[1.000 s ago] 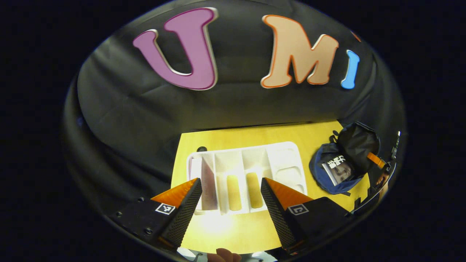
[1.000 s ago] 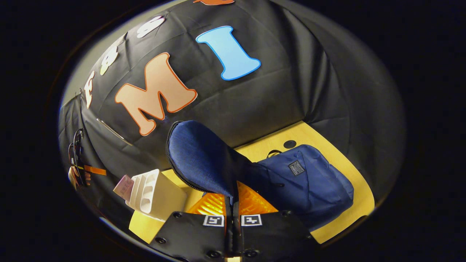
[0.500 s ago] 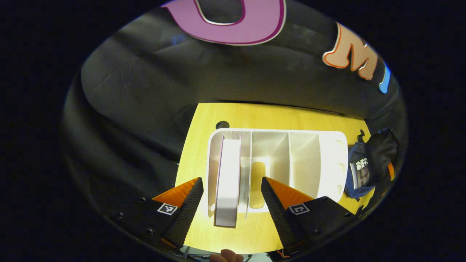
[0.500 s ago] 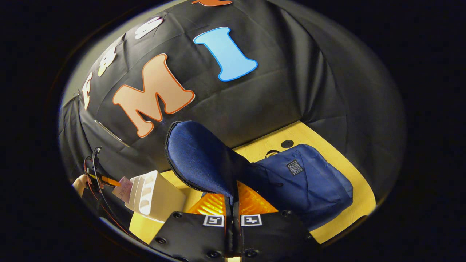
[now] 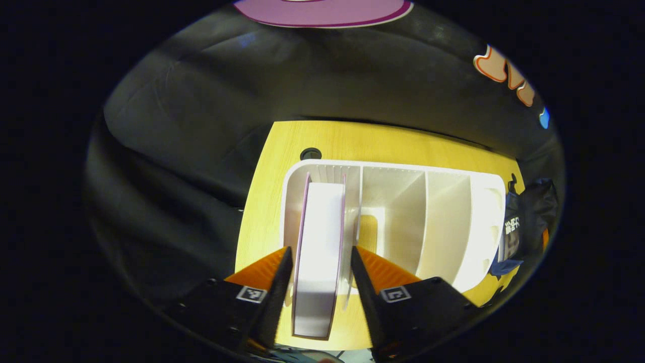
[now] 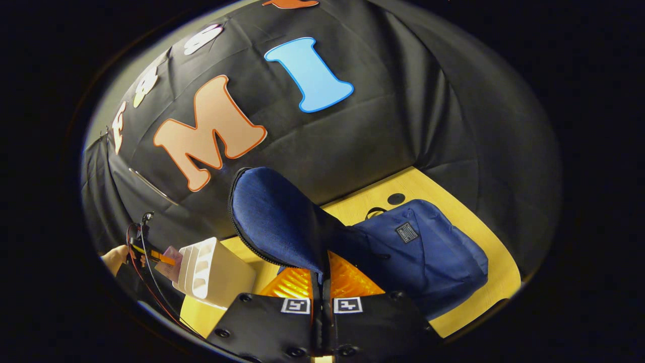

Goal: Open the schoolbag, grab two books from the bookshelf and put them into the schoolbag.

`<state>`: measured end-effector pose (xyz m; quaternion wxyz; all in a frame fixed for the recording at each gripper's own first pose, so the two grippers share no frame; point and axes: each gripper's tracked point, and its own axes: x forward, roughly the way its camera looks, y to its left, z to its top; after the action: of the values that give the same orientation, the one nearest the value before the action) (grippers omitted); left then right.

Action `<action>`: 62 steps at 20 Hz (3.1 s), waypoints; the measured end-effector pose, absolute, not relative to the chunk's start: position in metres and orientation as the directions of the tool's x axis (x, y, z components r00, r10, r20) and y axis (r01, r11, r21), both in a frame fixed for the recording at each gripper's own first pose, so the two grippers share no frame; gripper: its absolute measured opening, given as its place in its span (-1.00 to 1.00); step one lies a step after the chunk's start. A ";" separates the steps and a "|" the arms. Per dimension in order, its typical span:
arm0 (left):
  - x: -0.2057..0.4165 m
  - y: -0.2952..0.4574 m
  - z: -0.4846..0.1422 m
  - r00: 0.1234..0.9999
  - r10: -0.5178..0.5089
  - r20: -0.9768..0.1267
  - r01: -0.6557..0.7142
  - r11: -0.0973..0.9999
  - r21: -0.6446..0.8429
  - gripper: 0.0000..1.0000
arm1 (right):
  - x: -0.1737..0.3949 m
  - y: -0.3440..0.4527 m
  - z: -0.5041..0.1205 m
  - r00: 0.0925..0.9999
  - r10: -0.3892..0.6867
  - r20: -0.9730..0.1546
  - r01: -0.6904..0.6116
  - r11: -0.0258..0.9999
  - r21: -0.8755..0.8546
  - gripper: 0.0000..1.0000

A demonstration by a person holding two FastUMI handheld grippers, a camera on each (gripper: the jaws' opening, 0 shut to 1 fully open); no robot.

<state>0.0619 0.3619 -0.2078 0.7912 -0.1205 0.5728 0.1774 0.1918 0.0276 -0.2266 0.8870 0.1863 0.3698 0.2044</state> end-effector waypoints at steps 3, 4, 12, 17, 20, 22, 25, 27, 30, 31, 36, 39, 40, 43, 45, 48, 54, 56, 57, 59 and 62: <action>0.065 0.359 -0.210 0.292 0.125 -0.948 -0.402 0.915 -0.003 -0.22 | 0.192 0.030 -0.229 0.641 0.500 -0.582 -0.222 0.847 0.484 -0.94; 0.063 0.361 -0.209 0.290 0.123 -0.949 -0.396 0.918 -0.002 -0.28 | 0.192 0.029 -0.229 0.641 0.500 -0.582 -0.219 0.846 0.485 -0.92; 0.077 0.365 -0.175 0.363 0.124 -0.923 -0.392 0.919 -0.031 -0.36 | 0.192 0.030 -0.230 0.641 0.503 -0.580 -0.219 0.844 0.490 -0.94; 0.087 0.380 -0.113 0.480 0.100 -0.871 -0.429 0.893 -0.134 -0.37 | 0.193 0.029 -0.230 0.641 0.507 -0.576 -0.216 0.840 0.499 -0.94; 0.092 0.387 -0.078 0.563 0.101 -0.820 -0.445 0.874 -0.198 -0.38 | 0.192 0.027 -0.230 0.641 0.509 -0.575 -0.216 0.838 0.501 -0.94; 0.093 0.394 -0.047 0.630 0.098 -0.771 -0.442 0.861 -0.252 -0.38 | 0.193 0.027 -0.230 0.642 0.510 -0.572 -0.213 0.836 0.506 -0.94; 0.093 0.388 -0.005 0.719 0.056 -0.693 -0.434 0.815 -0.384 -0.38 | 0.192 0.027 -0.230 0.641 0.512 -0.571 -0.214 0.834 0.508 -0.94; 0.091 0.385 0.009 0.761 0.025 -0.648 -0.430 0.768 -0.474 -0.38 | 0.192 0.027 -0.230 0.641 0.513 -0.571 -0.215 0.834 0.508 -0.92; 0.087 0.366 0.011 0.820 -0.044 -0.571 -0.409 0.653 -0.637 -0.39 | 0.191 0.028 -0.231 0.637 0.516 -0.573 -0.218 0.834 0.507 -0.92; 0.085 0.360 0.008 0.832 -0.056 -0.552 -0.405 0.619 -0.673 -0.38 | 0.191 0.029 -0.231 0.635 0.516 -0.574 -0.221 0.834 0.506 -0.92; 0.094 0.320 -0.016 0.878 -0.115 -0.464 -0.361 0.477 -0.801 -0.38 | 0.191 0.027 -0.231 0.635 0.514 -0.576 -0.224 0.837 0.500 -0.92; 0.107 0.290 -0.023 0.897 -0.158 -0.412 -0.314 0.430 -0.847 -0.37 | 0.191 0.028 -0.231 0.634 0.515 -0.576 -0.220 0.835 0.504 -0.94; 0.110 0.279 -0.026 0.901 -0.171 -0.398 -0.300 0.419 -0.857 -0.38 | 0.191 0.028 -0.231 0.633 0.516 -0.577 -0.220 0.835 0.505 -0.94; 0.127 0.235 -0.040 0.902 -0.225 -0.369 -0.269 0.376 -0.887 -0.38 | 0.190 0.027 -0.231 0.631 0.517 -0.578 -0.221 0.835 0.504 -0.92; 0.140 0.204 -0.052 0.897 -0.261 -0.357 -0.260 0.343 -0.903 -0.37 | 0.190 0.028 -0.229 0.628 0.519 -0.580 -0.223 0.834 0.505 -0.94; 0.158 0.153 -0.080 0.871 -0.322 -0.370 -0.264 0.327 -0.907 -0.38 | 0.193 0.027 -0.225 0.632 0.519 -0.576 -0.220 0.832 0.509 -0.92; 0.192 0.059 -0.115 0.828 -0.418 -0.373 -0.261 0.301 -0.917 -0.38 | 0.193 0.026 -0.223 0.632 0.520 -0.575 -0.222 0.832 0.509 -0.92; 0.204 0.027 -0.127 0.814 -0.442 -0.377 -0.264 0.297 -0.918 -0.38 | 0.192 0.027 -0.223 0.624 0.528 -0.576 -0.236 0.830 0.505 -0.94; 0.209 0.012 -0.133 0.807 -0.453 -0.379 -0.262 0.301 -0.917 -0.34 | 0.192 0.028 -0.223 0.621 0.531 -0.577 -0.246 0.831 0.500 -0.94; 0.217 -0.016 -0.146 0.793 -0.470 -0.388 -0.255 0.323 -0.911 -0.38 | 0.194 0.028 -0.221 0.619 0.536 -0.575 -0.257 0.829 0.496 -0.94; 0.230 -0.062 -0.164 0.763 -0.508 -0.400 -0.269 0.313 -0.911 -0.38 | 0.195 0.027 -0.220 0.619 0.540 -0.571 -0.262 0.826 0.499 -0.92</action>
<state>0.2298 -0.0622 -0.1637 0.7378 -0.5806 0.3347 -0.0808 0.1948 0.0271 -0.2205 0.8800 0.1868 0.3726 0.2278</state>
